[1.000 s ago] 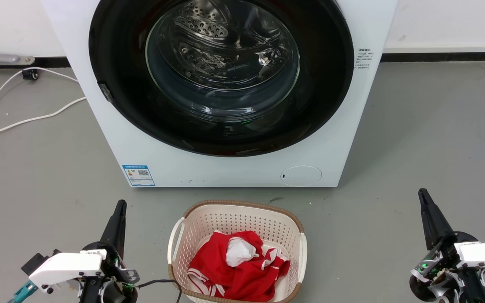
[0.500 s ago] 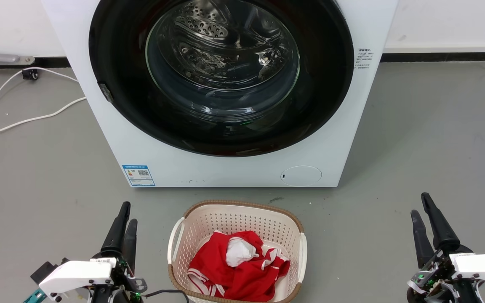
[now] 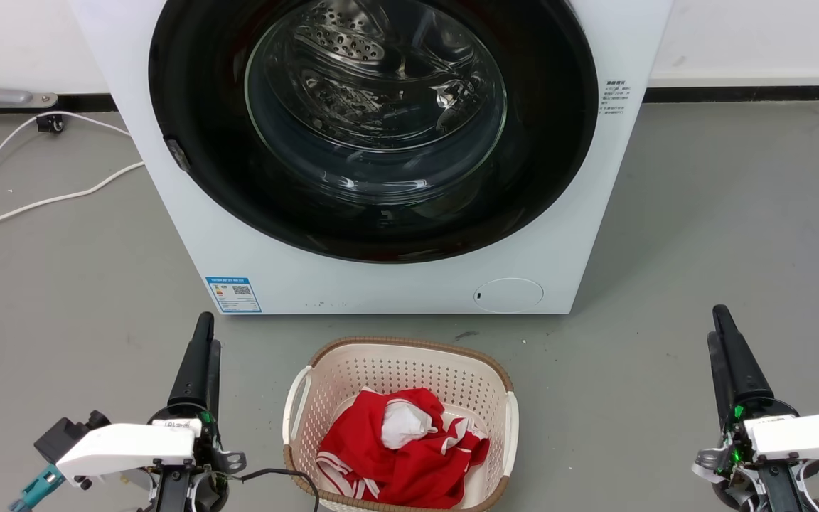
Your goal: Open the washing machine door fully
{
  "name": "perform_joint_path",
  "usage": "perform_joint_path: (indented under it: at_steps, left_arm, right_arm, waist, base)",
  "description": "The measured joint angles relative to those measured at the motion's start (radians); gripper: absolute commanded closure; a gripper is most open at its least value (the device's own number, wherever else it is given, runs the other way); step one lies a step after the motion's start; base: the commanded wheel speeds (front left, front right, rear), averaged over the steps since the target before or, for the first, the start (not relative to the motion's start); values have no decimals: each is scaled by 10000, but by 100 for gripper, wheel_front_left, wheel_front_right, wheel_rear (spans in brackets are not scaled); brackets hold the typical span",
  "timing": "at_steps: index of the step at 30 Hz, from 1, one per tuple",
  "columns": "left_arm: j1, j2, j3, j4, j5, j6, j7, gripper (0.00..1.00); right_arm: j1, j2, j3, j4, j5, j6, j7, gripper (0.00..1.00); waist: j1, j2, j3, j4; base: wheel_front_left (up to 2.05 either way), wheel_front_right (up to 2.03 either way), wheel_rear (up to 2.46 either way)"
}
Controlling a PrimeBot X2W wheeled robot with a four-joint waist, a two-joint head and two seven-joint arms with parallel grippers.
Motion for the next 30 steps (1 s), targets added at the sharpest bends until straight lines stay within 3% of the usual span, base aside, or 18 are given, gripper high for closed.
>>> perform_joint_path:
  at_steps: [17,30]
  left_arm:
    - [-9,2,-301,-1037,3202,0,-633,0]
    - [-4,6,-424,-1356,5898,0,-1034,0]
  right_arm:
    - [52,8,230,-1149,-4477,0,-621,0]
    - [180,10,483,-1467,-7018,0,-1041,0]
  waist:
    - [0,0,82,-14]
    - [0,0,116,-54]
  base:
    - [0,0,0]
    - [0,0,0]
